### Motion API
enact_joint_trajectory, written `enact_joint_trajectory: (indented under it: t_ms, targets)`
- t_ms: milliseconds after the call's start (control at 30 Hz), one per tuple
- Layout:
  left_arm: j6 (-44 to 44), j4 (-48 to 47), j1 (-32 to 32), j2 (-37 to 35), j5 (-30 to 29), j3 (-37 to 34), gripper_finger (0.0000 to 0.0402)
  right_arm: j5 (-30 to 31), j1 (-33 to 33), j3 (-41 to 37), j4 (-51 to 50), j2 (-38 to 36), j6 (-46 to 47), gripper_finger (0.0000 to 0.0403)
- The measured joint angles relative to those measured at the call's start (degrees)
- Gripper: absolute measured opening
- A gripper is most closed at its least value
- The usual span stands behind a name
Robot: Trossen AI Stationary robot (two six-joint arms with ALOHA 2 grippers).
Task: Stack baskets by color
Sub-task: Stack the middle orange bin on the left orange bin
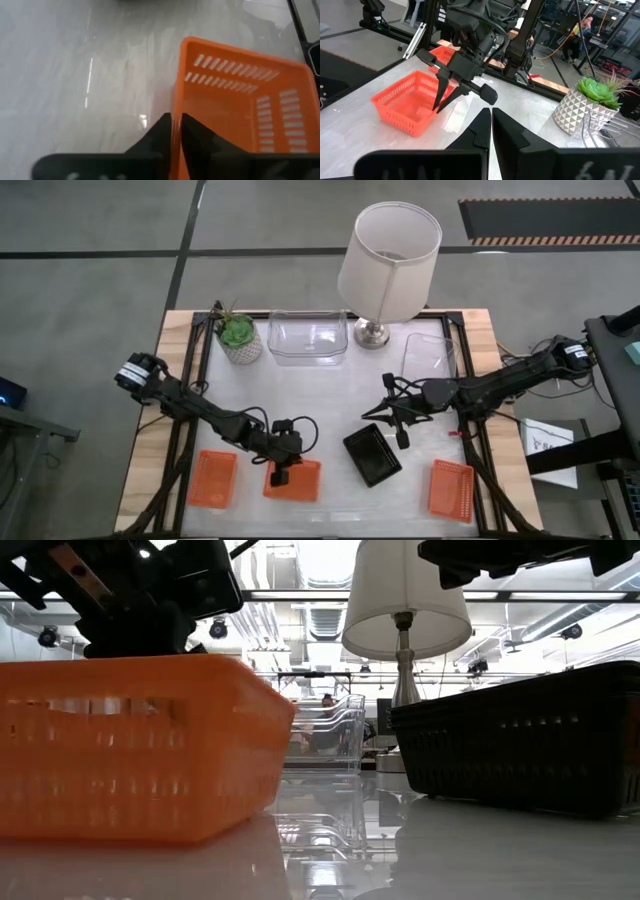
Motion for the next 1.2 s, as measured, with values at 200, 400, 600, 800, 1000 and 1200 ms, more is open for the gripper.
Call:
enact_joint_trajectory:
  t_ms: [200, 400, 600, 800, 1000, 1200]
  targets:
    - [-2.45, 0.00, -0.07, -0.89, 0.15, -0.02, 0.0003, 0.00, 0.00, 0.00, -0.05, 0.00, 0.07, 0.0009]
    - [-6.83, -0.16, -0.70, -4.87, -1.62, -0.09, 0.0001, 0.00, 0.00, 0.00, -0.78, 0.00, 0.27, 0.0009]
    - [-12.92, -1.42, -2.30, -11.16, -1.95, -0.09, 0.0001, 0.02, 0.00, 0.00, -0.82, 0.00, 0.27, 0.0009]
    - [-27.97, -16.06, -8.25, -21.02, -1.72, -0.09, 0.0001, 0.00, 0.00, 0.00, -0.87, 0.00, 0.25, 0.0009]
    - [-48.51, -34.79, -16.05, -30.00, -3.73, -0.09, 0.0000, 0.00, 0.00, 0.00, -0.81, 0.00, 0.20, 0.0009]
    - [-59.30, -47.97, -21.76, -36.03, -3.43, -0.09, 0.0000, 0.00, 0.00, 0.00, -0.80, 0.00, 0.20, 0.0009]
